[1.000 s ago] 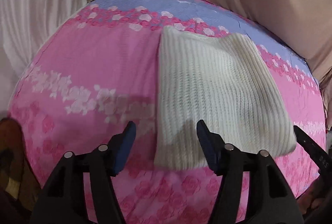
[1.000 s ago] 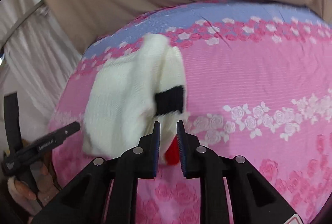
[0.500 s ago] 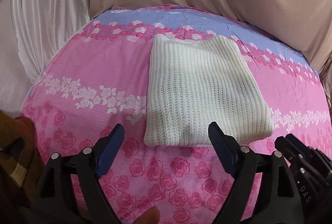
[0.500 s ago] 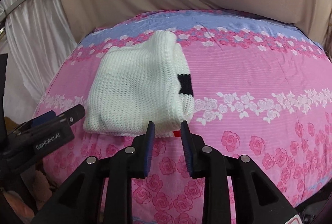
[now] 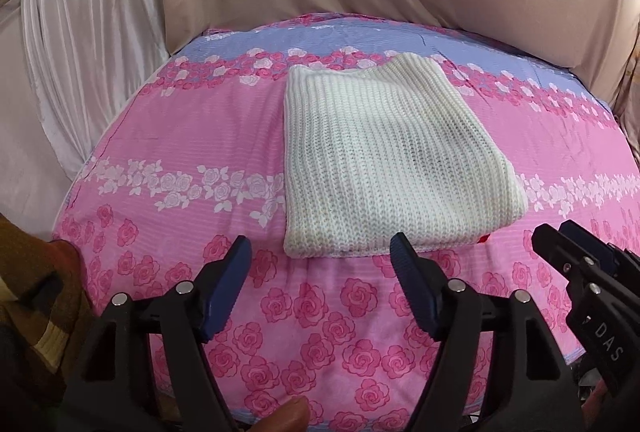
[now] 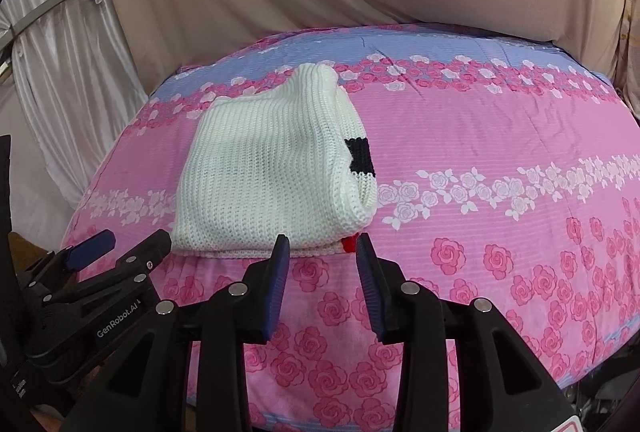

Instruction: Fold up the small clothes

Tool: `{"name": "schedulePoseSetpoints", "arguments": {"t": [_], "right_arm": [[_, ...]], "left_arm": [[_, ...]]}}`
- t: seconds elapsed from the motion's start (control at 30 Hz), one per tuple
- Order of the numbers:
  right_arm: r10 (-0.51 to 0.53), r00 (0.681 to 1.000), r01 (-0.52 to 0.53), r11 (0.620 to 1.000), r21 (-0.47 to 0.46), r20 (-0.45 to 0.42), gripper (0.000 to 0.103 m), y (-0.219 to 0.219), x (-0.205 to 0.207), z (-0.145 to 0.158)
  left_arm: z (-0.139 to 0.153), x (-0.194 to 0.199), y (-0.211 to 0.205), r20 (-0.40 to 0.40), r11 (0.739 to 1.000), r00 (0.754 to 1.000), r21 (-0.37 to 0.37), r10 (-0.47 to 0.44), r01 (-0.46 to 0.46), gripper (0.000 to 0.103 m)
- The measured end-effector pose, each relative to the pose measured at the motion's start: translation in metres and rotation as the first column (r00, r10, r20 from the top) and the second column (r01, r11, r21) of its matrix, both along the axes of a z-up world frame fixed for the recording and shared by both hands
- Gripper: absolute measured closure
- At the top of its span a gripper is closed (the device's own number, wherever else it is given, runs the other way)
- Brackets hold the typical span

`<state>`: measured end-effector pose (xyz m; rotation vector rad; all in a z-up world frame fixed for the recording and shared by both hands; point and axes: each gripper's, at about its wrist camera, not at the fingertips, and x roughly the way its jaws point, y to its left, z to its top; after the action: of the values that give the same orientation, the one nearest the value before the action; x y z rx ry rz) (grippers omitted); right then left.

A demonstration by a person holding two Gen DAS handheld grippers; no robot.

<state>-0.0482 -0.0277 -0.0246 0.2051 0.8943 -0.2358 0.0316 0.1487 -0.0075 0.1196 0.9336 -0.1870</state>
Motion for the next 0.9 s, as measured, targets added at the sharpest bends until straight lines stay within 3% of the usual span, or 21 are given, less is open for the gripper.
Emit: {"name": "schedulePoseSetpoints", "arguments": {"t": [0.9], "right_arm": [[0.017,1.000,-0.016,1.000,-0.007,0.017,0.063,0.009,-0.017,-0.003]], "left_arm": [[-0.004,-0.012,0.000,0.013,0.999,1.000,0.035,0.001,-0.002,0.036]]}}
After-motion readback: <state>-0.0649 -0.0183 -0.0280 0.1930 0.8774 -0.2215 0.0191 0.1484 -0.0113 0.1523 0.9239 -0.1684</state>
